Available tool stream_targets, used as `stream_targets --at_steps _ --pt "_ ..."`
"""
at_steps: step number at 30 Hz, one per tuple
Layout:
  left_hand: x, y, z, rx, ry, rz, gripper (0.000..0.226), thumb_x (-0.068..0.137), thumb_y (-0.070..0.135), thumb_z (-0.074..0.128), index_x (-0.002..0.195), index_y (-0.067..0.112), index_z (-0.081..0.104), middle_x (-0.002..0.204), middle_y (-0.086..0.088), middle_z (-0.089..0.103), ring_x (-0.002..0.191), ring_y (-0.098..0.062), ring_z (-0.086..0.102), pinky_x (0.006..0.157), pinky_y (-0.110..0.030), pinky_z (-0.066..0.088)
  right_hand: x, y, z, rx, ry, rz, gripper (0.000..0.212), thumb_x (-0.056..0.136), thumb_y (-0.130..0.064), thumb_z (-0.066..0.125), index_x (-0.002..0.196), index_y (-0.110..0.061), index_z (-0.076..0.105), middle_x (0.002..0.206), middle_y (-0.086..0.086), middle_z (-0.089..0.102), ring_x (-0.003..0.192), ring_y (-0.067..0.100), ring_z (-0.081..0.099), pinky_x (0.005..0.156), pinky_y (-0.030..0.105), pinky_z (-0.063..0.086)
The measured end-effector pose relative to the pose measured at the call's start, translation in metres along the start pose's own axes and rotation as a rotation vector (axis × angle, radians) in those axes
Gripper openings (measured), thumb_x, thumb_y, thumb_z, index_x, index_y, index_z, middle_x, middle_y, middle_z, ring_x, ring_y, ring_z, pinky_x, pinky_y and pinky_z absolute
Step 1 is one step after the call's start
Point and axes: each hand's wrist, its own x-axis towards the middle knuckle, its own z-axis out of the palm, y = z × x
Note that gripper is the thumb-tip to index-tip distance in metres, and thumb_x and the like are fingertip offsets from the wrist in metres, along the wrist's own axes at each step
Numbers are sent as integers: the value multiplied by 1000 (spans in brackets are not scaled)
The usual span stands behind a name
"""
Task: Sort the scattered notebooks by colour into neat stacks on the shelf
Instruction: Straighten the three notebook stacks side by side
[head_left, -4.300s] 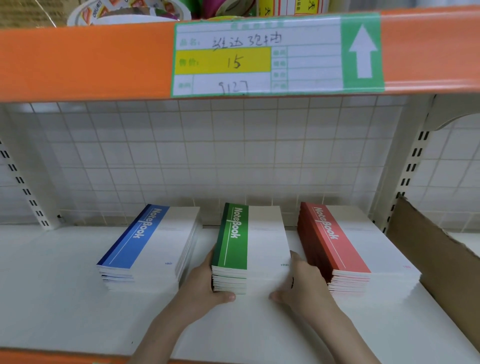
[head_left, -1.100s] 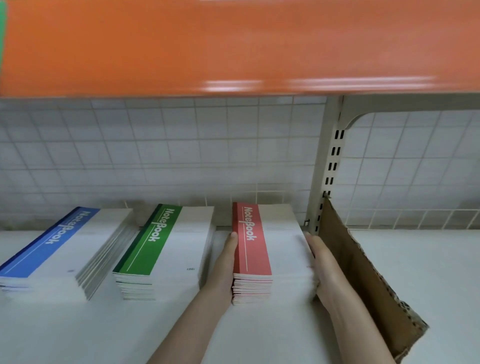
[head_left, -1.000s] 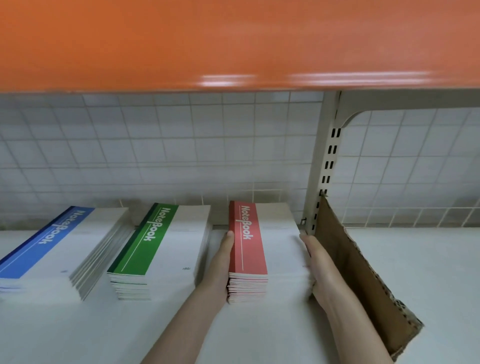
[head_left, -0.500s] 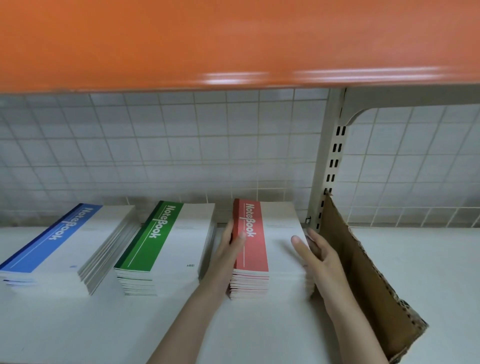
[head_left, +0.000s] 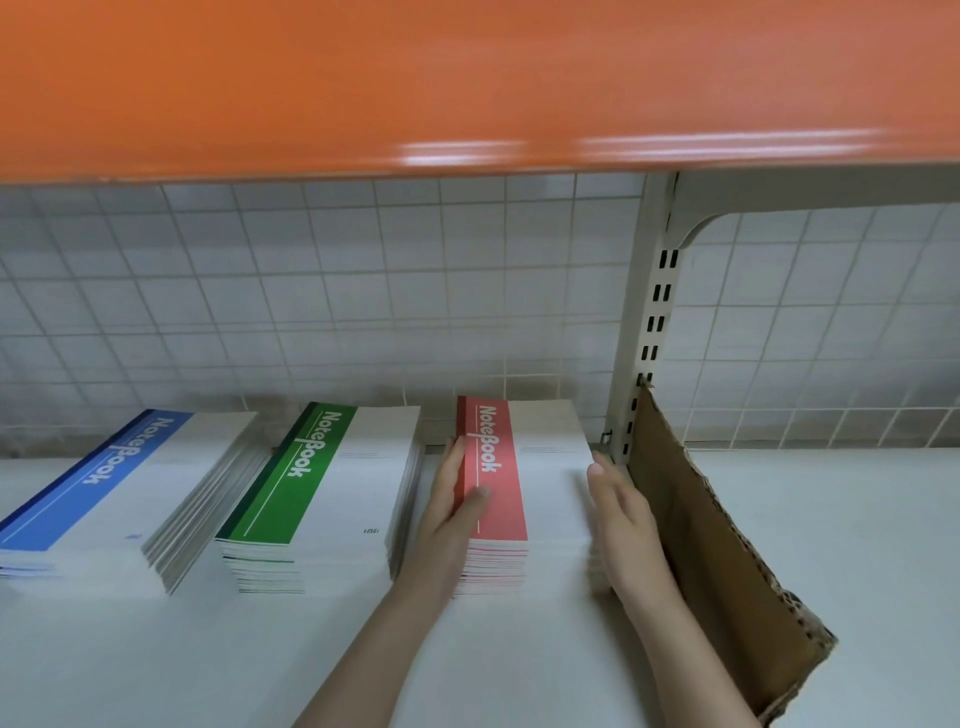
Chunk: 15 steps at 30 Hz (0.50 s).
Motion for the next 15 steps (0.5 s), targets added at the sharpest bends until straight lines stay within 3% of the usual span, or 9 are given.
stream_targets --at_steps 3,5,9,12,15 --pt "-3 2 -1 55 -6 -16 46 90 22 58 126 47 44 113 22 63 95 1 66 68 -12 51 -2 -2 -2 6 38 8 25 99 -19 45 92 -32 66 89 -26 69 86 -14 61 68 -1 42" --pt "-5 5 -5 152 -33 3 58 78 35 69 126 51 42 115 24 62 99 3 64 71 -12 51 -5 -3 -8 12 47 36 14 92 -24 58 102 -27 66 93 -22 71 89 -12 63 67 1 44" --pt "-6 4 -16 354 -202 26 108 60 36 87 142 53 19 132 29 48 117 8 51 83 -14 50 -6 -6 -18 82 -224 147 59 69 -17 83 123 -19 58 109 -3 71 100 12 68 71 16 52" --pt "-9 1 -21 392 -226 29 112 59 34 88 137 62 14 138 32 40 122 10 47 84 -12 48 -6 -6 -22 45 -322 138 80 61 -5 83 132 -18 48 118 -3 67 109 9 63 78 16 51" --pt "-10 1 -22 409 -205 25 108 58 38 87 132 67 15 138 35 37 122 13 45 86 -9 46 -6 -6 -24 11 -365 125 85 63 7 82 135 -19 44 120 -5 65 112 8 60 81 17 50"
